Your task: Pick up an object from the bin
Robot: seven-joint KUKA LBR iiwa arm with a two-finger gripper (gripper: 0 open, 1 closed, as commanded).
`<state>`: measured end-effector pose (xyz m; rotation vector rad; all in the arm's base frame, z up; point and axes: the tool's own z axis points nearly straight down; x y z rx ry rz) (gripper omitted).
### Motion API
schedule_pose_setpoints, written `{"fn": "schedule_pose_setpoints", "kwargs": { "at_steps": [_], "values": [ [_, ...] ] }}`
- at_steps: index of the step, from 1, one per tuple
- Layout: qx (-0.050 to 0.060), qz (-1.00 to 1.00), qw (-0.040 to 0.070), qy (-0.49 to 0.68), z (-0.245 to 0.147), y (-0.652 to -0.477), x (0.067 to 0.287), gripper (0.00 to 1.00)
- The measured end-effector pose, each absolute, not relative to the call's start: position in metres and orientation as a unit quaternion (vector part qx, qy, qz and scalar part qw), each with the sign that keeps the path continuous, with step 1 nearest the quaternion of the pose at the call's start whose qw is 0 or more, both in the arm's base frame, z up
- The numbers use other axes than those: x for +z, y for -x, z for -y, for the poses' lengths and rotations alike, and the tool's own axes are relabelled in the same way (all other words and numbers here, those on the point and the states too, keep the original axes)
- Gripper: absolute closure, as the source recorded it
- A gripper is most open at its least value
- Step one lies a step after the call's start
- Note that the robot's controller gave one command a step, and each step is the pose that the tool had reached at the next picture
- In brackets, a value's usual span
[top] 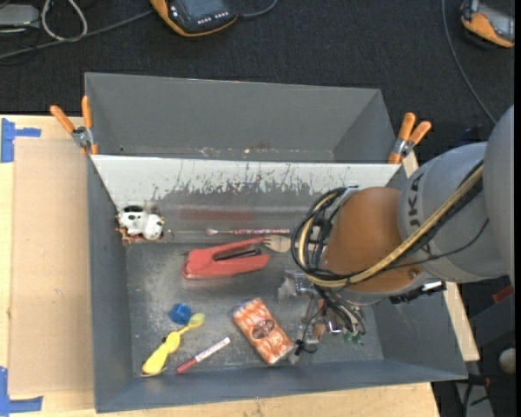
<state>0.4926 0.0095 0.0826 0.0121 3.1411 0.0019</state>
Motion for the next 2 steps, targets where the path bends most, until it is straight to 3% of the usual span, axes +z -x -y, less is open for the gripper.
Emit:
{"fn": "schedule_pose_setpoints", "kwargs": {
  "at_steps": [2],
  "values": [
    [0.001,-0.998,0.004,-0.057,-0.053,-0.480,0.072,0.00]
  ]
}}
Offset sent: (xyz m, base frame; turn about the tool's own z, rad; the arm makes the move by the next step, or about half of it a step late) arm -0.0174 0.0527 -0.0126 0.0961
